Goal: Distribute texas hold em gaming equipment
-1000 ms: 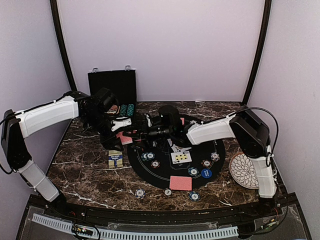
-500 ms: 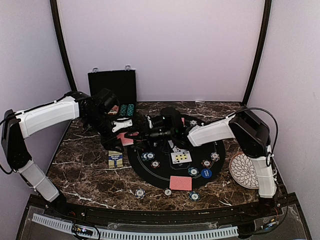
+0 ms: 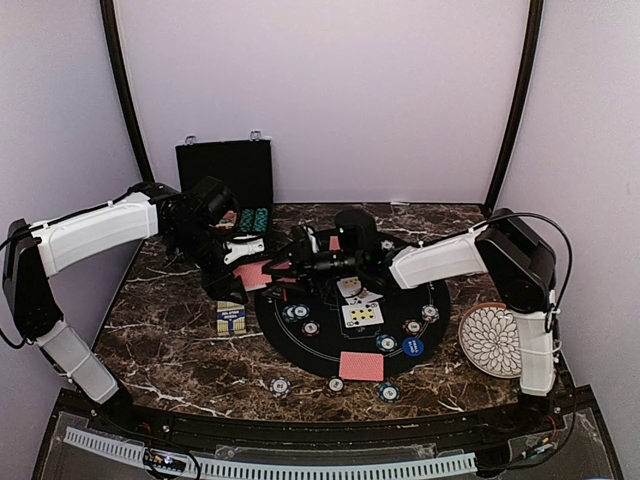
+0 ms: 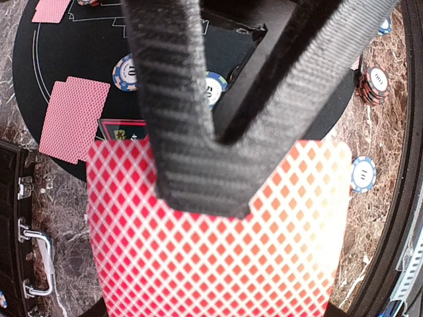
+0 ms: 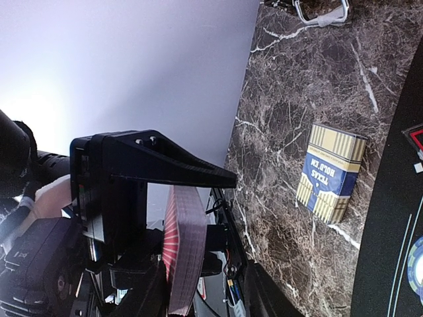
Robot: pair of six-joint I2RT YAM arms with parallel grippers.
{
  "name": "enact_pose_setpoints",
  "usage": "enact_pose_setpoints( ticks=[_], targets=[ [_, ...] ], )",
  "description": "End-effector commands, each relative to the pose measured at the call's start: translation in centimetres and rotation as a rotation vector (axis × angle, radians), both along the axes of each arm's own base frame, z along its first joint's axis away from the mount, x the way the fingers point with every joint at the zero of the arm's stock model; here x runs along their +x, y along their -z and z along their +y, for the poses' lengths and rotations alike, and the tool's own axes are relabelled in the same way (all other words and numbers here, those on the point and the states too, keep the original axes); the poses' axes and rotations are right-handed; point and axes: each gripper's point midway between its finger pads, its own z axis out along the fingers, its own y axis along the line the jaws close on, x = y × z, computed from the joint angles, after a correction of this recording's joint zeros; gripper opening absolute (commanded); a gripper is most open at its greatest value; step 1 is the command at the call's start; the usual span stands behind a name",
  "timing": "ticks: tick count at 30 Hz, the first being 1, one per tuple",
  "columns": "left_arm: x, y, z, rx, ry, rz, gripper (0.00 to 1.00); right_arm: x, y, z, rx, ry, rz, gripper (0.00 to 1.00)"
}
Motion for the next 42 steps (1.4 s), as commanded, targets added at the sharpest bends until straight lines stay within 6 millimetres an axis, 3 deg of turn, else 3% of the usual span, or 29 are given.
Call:
enact_pose_setpoints(
  ticks=[1,8,23,26,34,42],
  targets=[
    [0.3,-1.5,0.0,-0.025,-0.003,-0.035,0.0,-0.5,-2.0,-0.5,0.026,-0.016,-0.031,0.4],
    [0.3,-1.4,0.1,-0.021,-0.004,-0.035,0.0,-0.9,-2.2,-0.6,0.038,-0.026,-0.019,0.31],
    [0.3,-0.8,0.4,-0.001,-0.005,-0.041,0.0,-1.5,-3.5,-0.9,0.079,-0.049,0.0,0.0],
    [0.3,-0.8,0.5,0.002,-0.005,-0.044,0.0,-1.3,-3.8,-1.4,0.093,-0.039,0.011,0.0],
    [0.3,-0.4,0.8,0.017,-0.004,-0.046,0.0,-0.7,-4.0,-3.4,0.115,-0.015,0.028,0.0],
    [0.2,0.2,1.3,0.042,-0.003,-0.051,0.0,0.9,-2.7,-8.6,0.054,0.065,0.041,0.0]
  ],
)
